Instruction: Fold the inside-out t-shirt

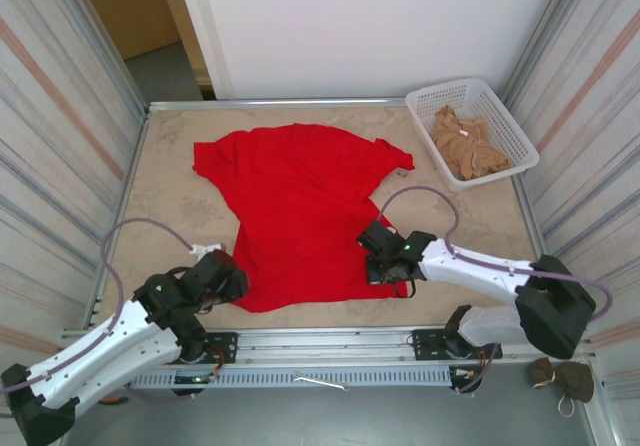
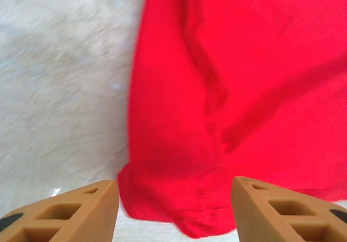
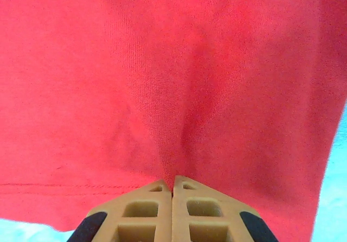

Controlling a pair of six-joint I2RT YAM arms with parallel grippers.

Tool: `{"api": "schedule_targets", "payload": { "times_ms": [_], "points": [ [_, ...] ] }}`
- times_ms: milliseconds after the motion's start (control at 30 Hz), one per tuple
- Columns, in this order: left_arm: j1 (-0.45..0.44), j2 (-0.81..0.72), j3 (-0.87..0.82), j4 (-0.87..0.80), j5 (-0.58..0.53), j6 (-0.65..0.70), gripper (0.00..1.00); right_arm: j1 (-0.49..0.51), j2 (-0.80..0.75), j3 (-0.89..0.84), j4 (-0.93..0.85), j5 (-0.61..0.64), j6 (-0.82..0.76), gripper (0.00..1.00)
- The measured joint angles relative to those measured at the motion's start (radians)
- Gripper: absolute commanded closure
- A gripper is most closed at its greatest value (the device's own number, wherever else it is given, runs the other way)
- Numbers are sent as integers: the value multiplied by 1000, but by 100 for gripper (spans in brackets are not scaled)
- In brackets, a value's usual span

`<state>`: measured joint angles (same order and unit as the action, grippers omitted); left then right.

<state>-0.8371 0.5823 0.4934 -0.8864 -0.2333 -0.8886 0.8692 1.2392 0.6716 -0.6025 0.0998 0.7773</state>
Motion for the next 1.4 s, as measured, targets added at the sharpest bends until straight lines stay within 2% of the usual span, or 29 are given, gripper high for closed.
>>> {"api": "schedule_targets", "payload": {
  "times_ms": [133,267,400,533,633,800,900,967,1000,1067,1100,1133,1200,1367,1400],
  "points": [
    [-57,129,60,113,20,132,41,-81,-107,13,-5,-48,-3,100],
    [-220,303,114,246,-4,270,39,-163,-190,23,-5,-109,-6,100],
    [-410,494,175,371,-89,412,36,-208,-229,34,-12,-163,-8,100],
    [-547,675,243,485,-185,530,35,-220,-233,49,-13,-200,-7,100],
    [-583,798,287,553,-246,591,33,-222,-233,63,-13,-215,-8,100],
    [-583,922,312,631,-344,640,26,-222,-236,84,-11,-235,-7,100],
    [-569,967,314,649,-384,645,27,-223,-259,84,-16,-238,-7,100],
    [-540,982,315,649,-402,637,34,-224,-272,86,-21,-240,-7,100],
    [-522,984,314,649,-409,631,43,-224,-276,86,-21,-243,-7,100],
    [-480,983,314,650,-420,621,78,-230,-282,86,-23,-251,-7,100],
    [-460,979,313,649,-419,621,92,-231,-283,86,-24,-251,-6,100],
    [-440,969,310,649,-417,624,100,-235,-285,86,-27,-254,-6,100],
    [-414,924,305,641,-407,644,100,-243,-285,86,-27,-255,-7,100],
    [-389,705,345,588,-344,705,100,-269,-277,86,-15,-258,-6,100],
    [-384,666,375,573,-323,717,100,-271,-272,85,-8,-258,-7,94]
  ]
}}
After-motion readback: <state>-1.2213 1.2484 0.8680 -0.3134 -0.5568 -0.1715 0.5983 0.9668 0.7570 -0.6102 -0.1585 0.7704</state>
